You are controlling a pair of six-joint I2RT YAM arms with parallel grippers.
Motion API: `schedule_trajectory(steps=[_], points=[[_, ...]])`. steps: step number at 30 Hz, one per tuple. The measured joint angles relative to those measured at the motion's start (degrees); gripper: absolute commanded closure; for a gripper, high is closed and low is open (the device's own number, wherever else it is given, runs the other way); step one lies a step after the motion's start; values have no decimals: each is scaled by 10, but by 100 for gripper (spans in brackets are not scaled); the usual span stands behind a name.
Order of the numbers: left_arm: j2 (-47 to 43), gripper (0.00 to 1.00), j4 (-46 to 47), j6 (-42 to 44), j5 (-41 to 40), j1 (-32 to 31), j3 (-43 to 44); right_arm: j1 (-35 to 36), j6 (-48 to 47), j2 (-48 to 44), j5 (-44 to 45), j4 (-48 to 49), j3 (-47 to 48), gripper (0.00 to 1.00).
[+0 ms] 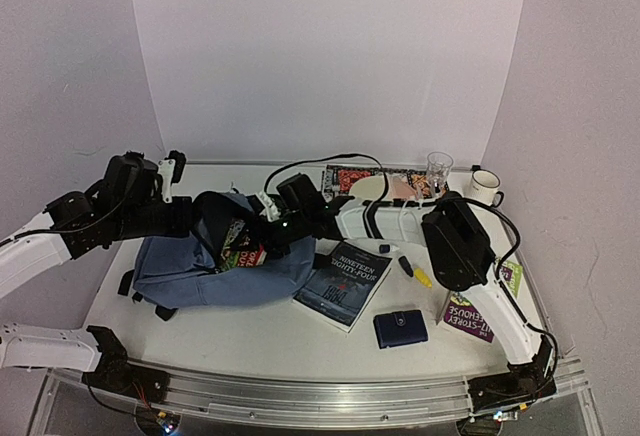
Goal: Pack the student bag
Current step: Place the book in the largest pocket of the bag.
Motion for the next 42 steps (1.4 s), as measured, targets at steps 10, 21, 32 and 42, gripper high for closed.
schedule_trajectory(steps=[10, 21, 32, 42], points=[[0, 100, -14, -10, -45, 0, -2, -1, -35, -37, 74, 16, -111, 12], [-9, 100, -14, -20, -69, 0, -17, -21, -79, -119, 188, -45, -156, 6], [-9, 100, -13, -20, -69, 0, -17, -20, -66, -134, 200, -43, -201, 65], [-35, 100, -11, 0, -37, 0, -27, -20, -11, -137, 112, 61, -241, 100]])
